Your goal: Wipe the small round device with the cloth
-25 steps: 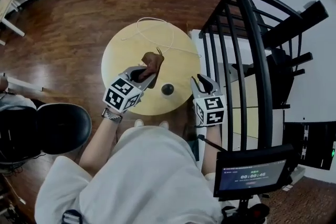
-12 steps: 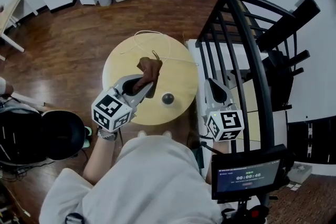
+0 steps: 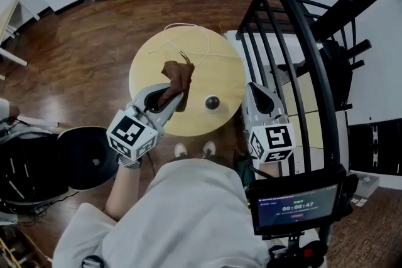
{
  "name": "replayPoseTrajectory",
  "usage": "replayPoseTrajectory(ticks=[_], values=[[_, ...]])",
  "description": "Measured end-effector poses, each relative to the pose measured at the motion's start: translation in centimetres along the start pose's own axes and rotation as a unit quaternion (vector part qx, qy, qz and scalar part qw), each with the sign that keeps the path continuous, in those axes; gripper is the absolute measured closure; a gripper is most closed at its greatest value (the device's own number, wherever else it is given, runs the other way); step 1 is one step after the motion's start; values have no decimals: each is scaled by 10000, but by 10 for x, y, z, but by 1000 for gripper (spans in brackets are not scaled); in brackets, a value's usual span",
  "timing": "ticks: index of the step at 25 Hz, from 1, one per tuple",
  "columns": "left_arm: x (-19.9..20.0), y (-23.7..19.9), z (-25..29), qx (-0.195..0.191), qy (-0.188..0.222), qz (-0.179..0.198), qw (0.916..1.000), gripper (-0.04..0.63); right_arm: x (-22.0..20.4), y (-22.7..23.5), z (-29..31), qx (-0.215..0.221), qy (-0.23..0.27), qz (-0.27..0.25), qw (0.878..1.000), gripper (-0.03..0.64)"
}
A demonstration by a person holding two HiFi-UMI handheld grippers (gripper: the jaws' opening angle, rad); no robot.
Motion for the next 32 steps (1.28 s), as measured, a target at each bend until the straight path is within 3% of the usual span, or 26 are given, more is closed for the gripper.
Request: replayPoseTrajectory(ticks=[7, 10, 17, 23, 32], values=[[-40, -8, -17, -226, -477, -78, 9986, 526, -30, -27, -33, -437, -488, 353, 9972, 612], [-43, -6, -24, -296, -497, -122, 9983, 526, -41, -36, -47, -535, -657, 422, 9955, 612], [-43, 24, -41, -180, -615, -37, 9979, 526, -36, -55, -75, -559, -388, 266, 9973, 612], [-21, 83, -52, -378, -257, 273, 9986, 526, -43, -61, -132, -619, -142, 209, 9978, 612], [-15, 194, -103, -402, -389, 248, 9981, 526, -71, -80, -234, -614, 140, 475, 9969, 612]])
Point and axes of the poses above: the fingertips, and each gripper's own axes: z forward along the fingers, y to its right, x out of its top, the point moved 6 cm from there along -z, backward along the fingers, and after that the axes turned 7 degrees about z, right-handed, at the moved point
